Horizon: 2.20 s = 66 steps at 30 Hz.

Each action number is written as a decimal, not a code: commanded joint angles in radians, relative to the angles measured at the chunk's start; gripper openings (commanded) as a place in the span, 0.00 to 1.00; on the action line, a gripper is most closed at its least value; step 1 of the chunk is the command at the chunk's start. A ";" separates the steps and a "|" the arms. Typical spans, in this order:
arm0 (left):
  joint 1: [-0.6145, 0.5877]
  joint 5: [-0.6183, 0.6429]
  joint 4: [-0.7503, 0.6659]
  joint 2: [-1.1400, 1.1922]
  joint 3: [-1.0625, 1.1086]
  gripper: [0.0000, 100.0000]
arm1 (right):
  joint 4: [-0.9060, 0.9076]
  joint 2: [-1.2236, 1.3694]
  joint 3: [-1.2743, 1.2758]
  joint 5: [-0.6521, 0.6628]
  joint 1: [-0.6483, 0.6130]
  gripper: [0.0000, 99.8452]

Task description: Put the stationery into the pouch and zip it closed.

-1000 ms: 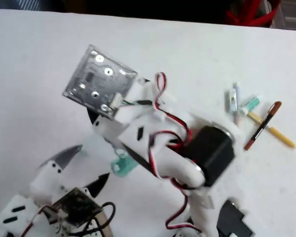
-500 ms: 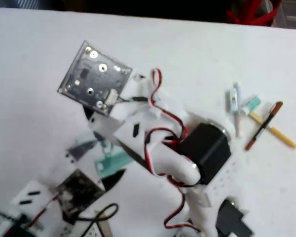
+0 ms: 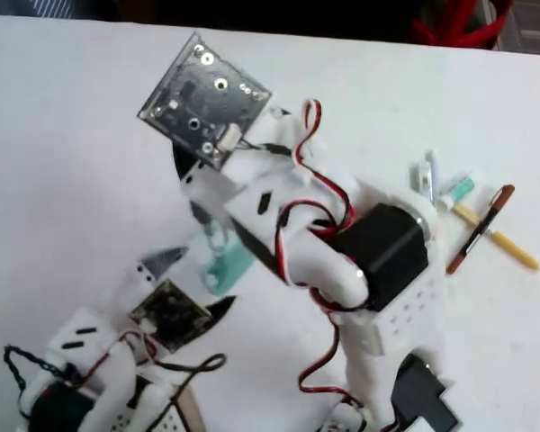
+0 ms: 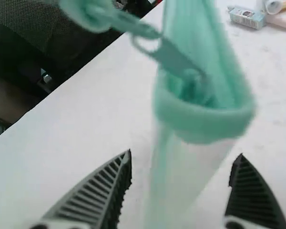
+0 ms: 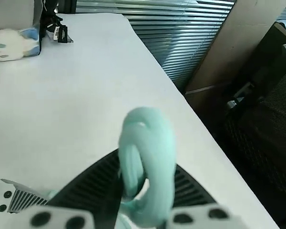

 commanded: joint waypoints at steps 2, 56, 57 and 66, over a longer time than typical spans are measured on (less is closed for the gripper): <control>-0.004 0.055 -0.135 -0.002 0.055 0.30 | -0.047 -0.004 -0.021 0.006 0.019 0.02; -0.154 0.331 -0.394 -0.002 0.308 0.03 | 0.159 -0.246 0.061 0.063 0.208 0.24; -0.154 0.331 -0.394 -0.002 0.308 0.03 | 0.160 -0.259 0.063 0.115 0.205 0.24; -0.154 0.331 -0.396 -0.002 0.308 0.03 | 0.162 -0.320 0.448 0.287 0.054 0.24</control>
